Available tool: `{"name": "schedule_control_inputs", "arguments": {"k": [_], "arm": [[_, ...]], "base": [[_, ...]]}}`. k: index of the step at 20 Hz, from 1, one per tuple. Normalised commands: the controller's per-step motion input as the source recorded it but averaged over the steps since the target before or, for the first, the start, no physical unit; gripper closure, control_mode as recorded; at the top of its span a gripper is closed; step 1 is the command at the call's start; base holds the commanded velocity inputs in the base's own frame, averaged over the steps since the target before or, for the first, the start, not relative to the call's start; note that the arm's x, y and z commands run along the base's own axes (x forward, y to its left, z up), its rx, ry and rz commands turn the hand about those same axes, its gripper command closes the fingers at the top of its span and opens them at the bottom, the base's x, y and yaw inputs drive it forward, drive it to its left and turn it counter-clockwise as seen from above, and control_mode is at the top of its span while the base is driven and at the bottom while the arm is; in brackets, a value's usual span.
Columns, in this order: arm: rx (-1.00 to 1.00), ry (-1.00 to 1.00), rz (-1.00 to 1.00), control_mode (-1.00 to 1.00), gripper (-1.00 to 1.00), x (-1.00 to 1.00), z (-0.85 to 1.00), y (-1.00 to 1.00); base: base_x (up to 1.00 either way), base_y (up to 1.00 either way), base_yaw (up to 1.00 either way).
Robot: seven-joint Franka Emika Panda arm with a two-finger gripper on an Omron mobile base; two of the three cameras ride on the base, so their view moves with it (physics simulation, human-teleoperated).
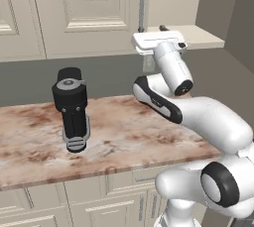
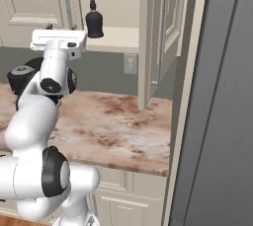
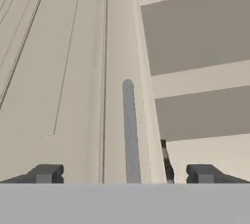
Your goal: Open the cabinet directly in front. Then move the liquor and the mug to the dining counter with the candle on it.
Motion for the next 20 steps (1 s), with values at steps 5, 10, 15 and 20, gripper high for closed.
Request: {"name": "schedule_control_inputs", "arguments": {"k": [5, 10, 15, 20], "arm": [[0.00, 0.08, 0.00, -1.00, -1.00, 0.61, 0.01, 0.09], [-0.03, 0.08, -0.02, -1.00, -1.00, 0.45, 0.04, 0.28], [-0.07, 0.03, -0.02, -1.00, -1.00, 0.37, 0.00, 0.41], [-0.01, 0.04, -0.03, -1.00, -1.00, 0.55, 0.00, 0.19]], "base": [[0.00, 0.00, 0.00], [0.00, 0.00, 0.00], [0.00, 0.00, 0.00], [0.00, 0.00, 0.00]]}}
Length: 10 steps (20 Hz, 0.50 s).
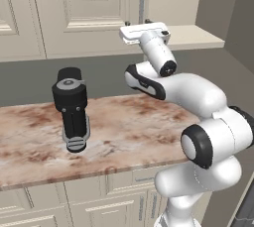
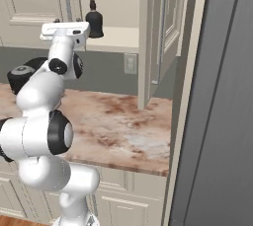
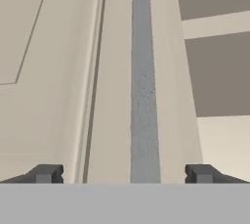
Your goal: Open the cabinet directly in front. Then move the liquor and the mug to the dining counter with the candle on it.
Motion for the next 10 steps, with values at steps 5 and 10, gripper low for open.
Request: {"name": "schedule_control_inputs", "arguments": {"k": [5, 10], "arm": [[0.00, 0.06, 0.00, -1.00, -1.00, 0.70, 0.00, 0.01], [0.00, 0.06, 0.00, -1.00, 1.00, 0.61, -0.01, 0.00]], "base": [[0.00, 0.00, 0.00], [0.00, 0.00, 0.00]]}}
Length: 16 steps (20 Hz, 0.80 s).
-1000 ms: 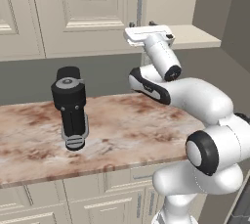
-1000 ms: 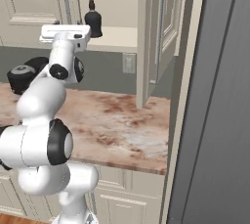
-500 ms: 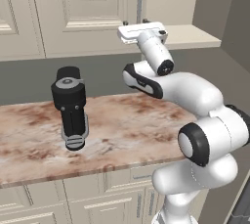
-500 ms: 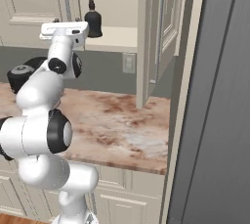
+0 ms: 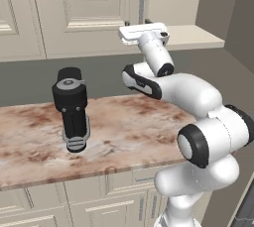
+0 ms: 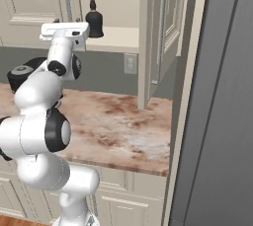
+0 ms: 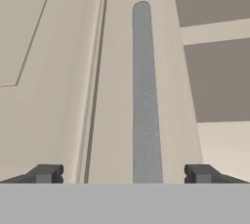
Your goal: Open the cabinet directly in front. Then move the liquor and the mug to the dining counter with the candle on it.
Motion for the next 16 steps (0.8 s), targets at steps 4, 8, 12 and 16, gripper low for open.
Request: {"name": "schedule_control_inputs", "arguments": {"k": [4, 8, 12, 16], "arm": [[0.00, 0.00, 0.00, -1.00, 1.00, 0.05, 0.00, 0.00], [0.00, 0.00, 0.00, -1.00, 1.00, 0.00, 0.00, 0.00], [0.00, 0.00, 0.00, -1.00, 1.00, 0.00, 0.00, 0.00], [0.00, 0.00, 0.00, -1.00, 1.00, 0.00, 0.00, 0.00]], "base": [[0.00, 0.00, 0.00], [0.00, 0.00, 0.00], [0.00, 0.00, 0.00], [0.00, 0.00, 0.00]]}}
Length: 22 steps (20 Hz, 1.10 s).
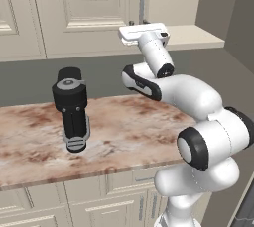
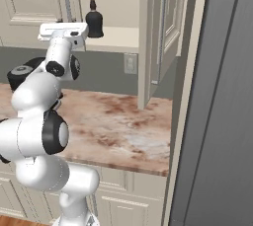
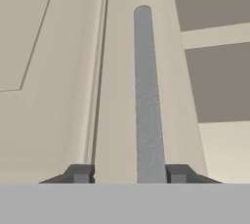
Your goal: Open the cabinet directly in front. Then move the liquor and the mug to the dining counter with the candle on it.
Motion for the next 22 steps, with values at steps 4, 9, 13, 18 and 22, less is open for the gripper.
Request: {"name": "schedule_control_inputs", "arguments": {"k": [4, 9, 13, 18, 22], "arm": [[0.00, 0.00, 0.00, -1.00, 1.00, 0.00, 0.00, 0.00], [0.00, 0.00, 0.00, -1.00, 1.00, 0.00, 0.00, 0.00], [0.00, 0.02, 0.00, -1.00, 1.00, -0.05, 0.00, 0.00], [0.00, 0.04, -0.03, -1.00, 1.00, -0.38, 0.02, 0.16], [0.01, 0.06, -0.09, -1.00, 1.00, -0.61, 0.09, 0.32]], "base": [[0.00, 0.00, 0.00], [0.00, 0.00, 0.00], [0.00, 0.00, 0.00], [0.00, 0.00, 0.00], [0.00, 0.00, 0.00]]}}
